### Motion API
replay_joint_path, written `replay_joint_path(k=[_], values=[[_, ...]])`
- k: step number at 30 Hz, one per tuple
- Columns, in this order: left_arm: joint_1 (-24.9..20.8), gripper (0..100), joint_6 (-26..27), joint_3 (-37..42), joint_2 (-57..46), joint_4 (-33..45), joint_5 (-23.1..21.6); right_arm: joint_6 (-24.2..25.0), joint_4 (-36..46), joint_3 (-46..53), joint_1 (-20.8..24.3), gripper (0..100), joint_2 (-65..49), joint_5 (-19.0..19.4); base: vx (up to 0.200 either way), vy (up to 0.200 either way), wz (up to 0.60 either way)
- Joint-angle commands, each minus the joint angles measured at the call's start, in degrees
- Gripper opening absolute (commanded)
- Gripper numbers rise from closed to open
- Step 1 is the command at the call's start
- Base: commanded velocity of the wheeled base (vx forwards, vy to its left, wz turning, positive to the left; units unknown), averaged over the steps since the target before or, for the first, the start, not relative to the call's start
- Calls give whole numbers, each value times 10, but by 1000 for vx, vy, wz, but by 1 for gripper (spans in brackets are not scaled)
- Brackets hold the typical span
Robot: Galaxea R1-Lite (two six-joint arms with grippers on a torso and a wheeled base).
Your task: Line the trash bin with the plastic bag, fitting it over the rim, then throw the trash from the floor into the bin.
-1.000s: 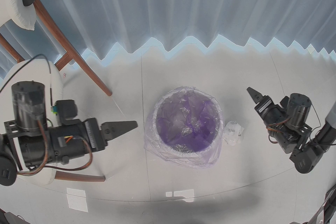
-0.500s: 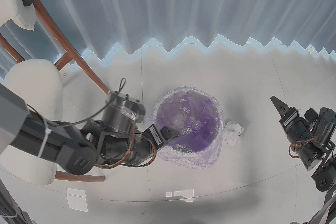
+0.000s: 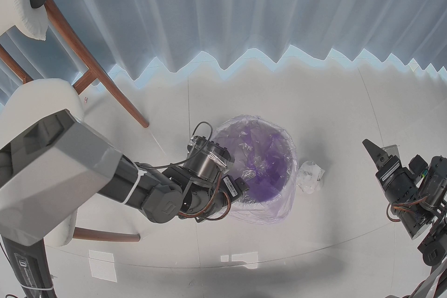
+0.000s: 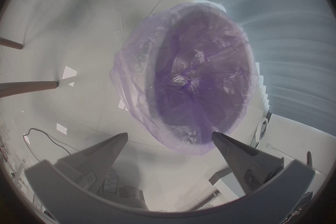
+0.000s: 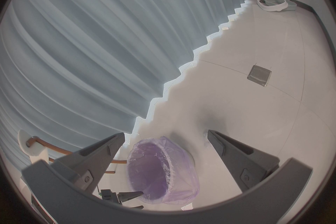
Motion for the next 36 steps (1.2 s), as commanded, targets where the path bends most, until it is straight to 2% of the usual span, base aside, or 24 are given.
replay_joint_path(k=[1,14,15,21,24,27,28,29,30,35,36], values=[[7,100,-2,-35,50,11,1,1,-2,4,3,100,0,0,0,0,0],[46,100,-2,-96,106,13,5,9,-3,-1,3,100,-1,0,0,0,0],[46,0,-2,-97,107,13,5,10,-5,-1,3,100,-1,0,0,0,0],[46,0,-1,-98,106,14,14,37,-14,3,2,100,0,-1,0,0,0],[48,0,26,-105,78,36,16,43,-14,5,2,100,-1,-1,0,0,0],[68,0,98,-126,45,92,14,43,-17,4,3,100,-1,0,0,0,0],[70,0,107,-127,41,96,13,43,-17,4,3,100,-1,0,0,0,0],[84,0,157,-139,22,118,8,43,-19,4,3,100,-1,0,0,0,0],[87,0,171,-141,19,124,7,43,-19,4,3,100,-1,0,0,0,0],[114,0,345,-181,0,167,-8,43,-18,9,4,100,-8,0,0,0,0],[114,0,345,-181,0,167,-8,43,-18,9,4,100,-8,0,0,0,0]])
